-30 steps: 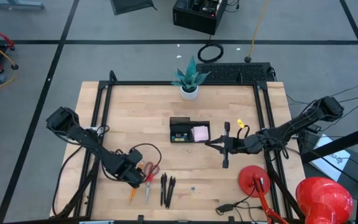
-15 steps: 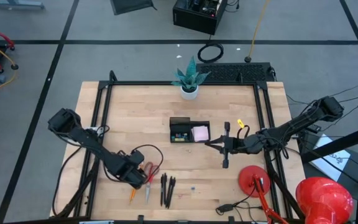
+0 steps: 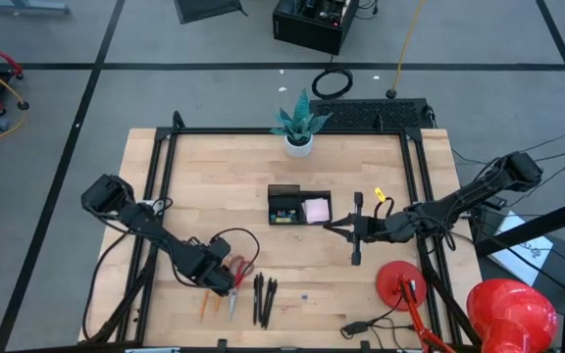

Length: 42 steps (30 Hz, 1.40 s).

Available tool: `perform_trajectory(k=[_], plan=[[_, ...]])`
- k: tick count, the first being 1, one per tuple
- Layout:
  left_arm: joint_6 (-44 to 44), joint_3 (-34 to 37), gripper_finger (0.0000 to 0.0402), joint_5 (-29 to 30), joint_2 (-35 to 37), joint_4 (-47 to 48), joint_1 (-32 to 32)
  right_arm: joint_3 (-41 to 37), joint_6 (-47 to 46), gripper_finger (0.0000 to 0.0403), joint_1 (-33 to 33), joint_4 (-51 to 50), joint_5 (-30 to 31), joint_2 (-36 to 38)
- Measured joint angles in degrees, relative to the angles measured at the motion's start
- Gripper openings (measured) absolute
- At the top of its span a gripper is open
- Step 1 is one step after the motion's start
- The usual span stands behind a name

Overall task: Pick and place office supplies into organizer
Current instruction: Put the left orange pencil into the black desk organizer

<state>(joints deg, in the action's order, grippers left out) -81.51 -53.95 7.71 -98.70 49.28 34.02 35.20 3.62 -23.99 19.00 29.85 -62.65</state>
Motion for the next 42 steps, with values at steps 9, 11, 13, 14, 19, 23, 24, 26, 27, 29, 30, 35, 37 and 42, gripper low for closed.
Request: perform_trajectory(k=[9,11,13,14,19,23,24,26,27,29,30,35,37,42], plan=[[-8.06,0.08,0.0255,-1.86,-0.09,-0.02,1.37,0.00,0.02,0.0004,0.00,-0.01,-0.03,0.00],[-10.29,0.11,0.0255,-2.63,-0.11,-0.02,1.84,0.00,0.02,0.0004,0.00,0.00,-0.03,0.00],[-12.22,0.13,0.0255,-3.17,-0.11,-0.31,2.47,0.00,0.02,0.0004,0.00,0.01,-0.05,0.00],[-12.73,0.15,0.0255,-3.20,-0.11,-0.77,2.81,0.00,0.02,0.0004,0.00,-0.01,-0.05,0.00],[-13.86,0.20,0.0255,-4.40,-0.15,-3.60,4.17,0.00,0.02,0.0004,0.00,-0.01,-0.07,0.00],[-15.17,0.20,0.0255,-4.83,-0.20,-4.16,4.50,0.00,-0.53,0.0004,0.00,0.00,-0.07,0.00],[-15.44,0.20,0.0255,-4.94,-0.20,-4.22,4.50,0.00,-1.05,0.0004,0.00,-0.01,-0.07,0.00],[-16.10,0.20,0.0255,-4.97,-0.29,-4.24,4.50,0.00,-1.40,0.0004,0.00,0.00,-0.07,-0.01],[-16.16,0.20,0.0255,-4.99,-0.37,-4.24,4.50,0.00,-1.41,0.0004,0.01,-0.01,-0.07,0.00],[-16.22,0.20,0.0255,-5.09,-0.37,-4.24,4.21,0.00,-1.42,0.0004,0.00,0.00,-0.07,0.00],[-16.38,0.20,0.0255,-5.24,-0.37,-4.24,4.05,0.00,-1.43,0.0004,0.01,-0.01,-0.07,0.00],[-16.76,0.20,0.0251,-5.36,-0.37,-4.33,3.28,0.00,-1.45,0.0004,0.00,-0.01,-0.09,0.00],[-16.75,0.17,0.0239,-5.29,-0.39,-4.44,3.22,0.00,-1.45,0.0004,0.00,0.01,-0.09,0.00],[-16.05,0.12,0.0178,-4.45,-0.42,-4.65,3.21,0.00,-1.45,0.0004,0.00,0.00,-0.09,0.00]])
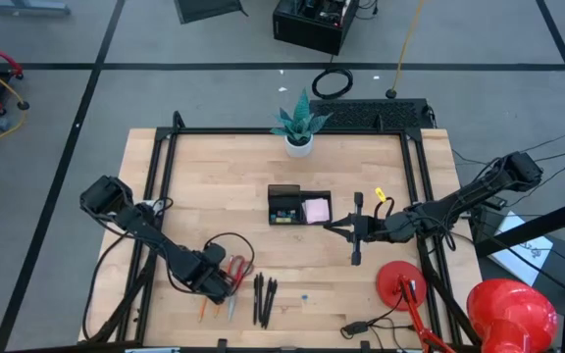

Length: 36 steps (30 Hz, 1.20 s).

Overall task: Pick and place office supplies into organizer
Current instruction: Put the left orange pencil into the black desk organizer

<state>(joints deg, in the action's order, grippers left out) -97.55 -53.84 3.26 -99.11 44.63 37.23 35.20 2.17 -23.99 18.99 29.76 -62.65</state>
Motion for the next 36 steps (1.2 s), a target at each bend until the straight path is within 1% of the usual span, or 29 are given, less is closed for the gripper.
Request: perform_trajectory(k=[4,7,19,23,29,34,36], plan=[[1.28,0.02,0.0127,0.51,0.00,0.13,0.00,0.00,0.00,0.0004,0.01,0.00,0.00,0.00],[2.46,0.02,0.0098,0.79,0.00,0.19,0.00,0.00,0.00,0.0004,0.00,-0.01,0.00,0.00],[10.84,0.04,0.0017,1.82,0.00,0.17,-0.02,0.02,0.00,0.0004,0.00,0.00,0.00,0.00],[13.80,0.06,0.0011,2.22,0.06,0.08,-0.02,0.02,0.00,0.0004,0.00,0.01,0.00,0.00],[18.44,-0.45,0.0024,5.32,0.38,0.54,0.00,0.02,0.00,0.0004,0.00,-0.01,0.00,0.00],[19.94,-2.58,0.0009,10.19,0.24,2.50,-0.26,0.02,0.00,0.0004,0.00,0.01,0.00,0.00],[20.14,-3.77,0.0003,10.79,0.26,4.14,-0.35,0.02,0.00,0.0004,0.00,0.01,0.00,0.00]])
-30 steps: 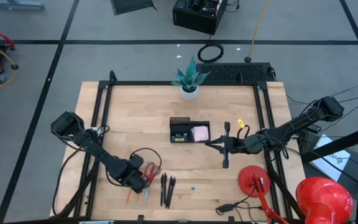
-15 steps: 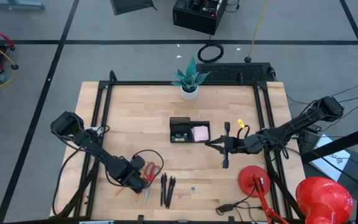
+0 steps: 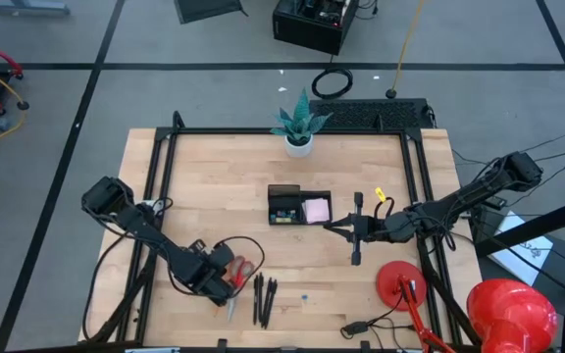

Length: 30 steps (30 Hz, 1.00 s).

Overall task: Pick and place office supplies into organizer
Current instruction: Put the left orange pencil into the black desk organizer

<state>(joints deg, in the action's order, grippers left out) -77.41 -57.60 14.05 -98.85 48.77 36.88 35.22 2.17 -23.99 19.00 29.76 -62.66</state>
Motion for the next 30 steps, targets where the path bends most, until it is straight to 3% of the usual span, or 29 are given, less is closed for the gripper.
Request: perform_trajectory(k=[10,18,30], plan=[[0.59,-7.88,0.0003,2.67,0.12,13.21,-0.44,0.00,0.00,0.0004,0.01,0.00,0.00,-0.02],[0.29,-8.96,0.0030,-1.87,0.00,12.62,-0.39,0.00,0.00,0.0004,0.00,-0.01,0.00,-0.02],[3.65,-3.33,0.0123,-9.24,-0.55,10.92,-4.94,0.00,-0.04,0.0004,0.00,-0.01,0.00,-0.04]])
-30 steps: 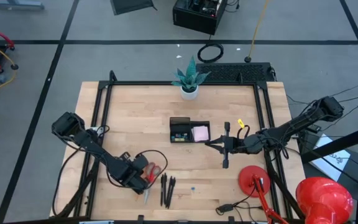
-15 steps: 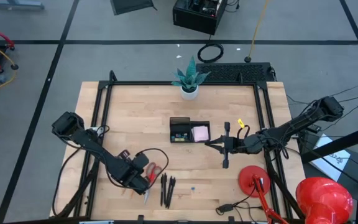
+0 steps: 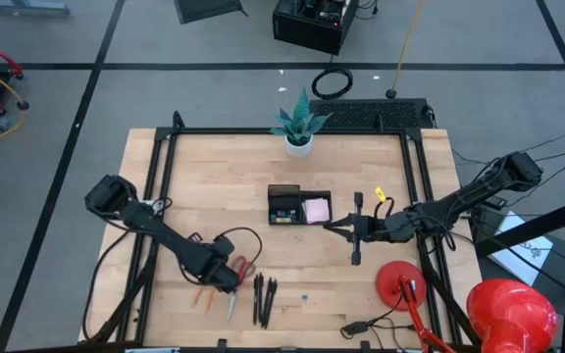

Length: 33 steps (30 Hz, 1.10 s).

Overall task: Pick and place office supplies into organizer
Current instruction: Put the left orange pencil into the black desk organizer

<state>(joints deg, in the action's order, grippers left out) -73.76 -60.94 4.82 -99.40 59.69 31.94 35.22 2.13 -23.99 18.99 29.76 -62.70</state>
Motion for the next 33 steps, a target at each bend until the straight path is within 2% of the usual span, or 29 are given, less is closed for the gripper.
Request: perform_trajectory(k=[4,11,21,29,33], plan=[[0.04,1.63,0.0142,-0.28,0.01,-0.33,-1.11,0.00,0.00,0.0004,0.00,0.01,0.00,0.00],[2.12,3.14,0.0145,-1.46,0.01,-7.29,-1.48,0.00,0.01,0.0004,0.02,-0.01,0.00,0.00],[2.06,3.20,0.0145,-0.86,0.01,-6.70,-1.59,0.00,-0.58,0.0004,0.02,0.00,0.00,0.00],[1.13,3.20,0.0145,-0.55,-0.53,-7.40,-5.15,0.00,-0.59,0.0004,0.00,-0.01,0.00,0.00],[1.35,2.93,0.0145,-2.18,-2.52,-7.65,-6.21,0.00,-0.59,0.0004,0.02,-0.01,0.00,0.00]])
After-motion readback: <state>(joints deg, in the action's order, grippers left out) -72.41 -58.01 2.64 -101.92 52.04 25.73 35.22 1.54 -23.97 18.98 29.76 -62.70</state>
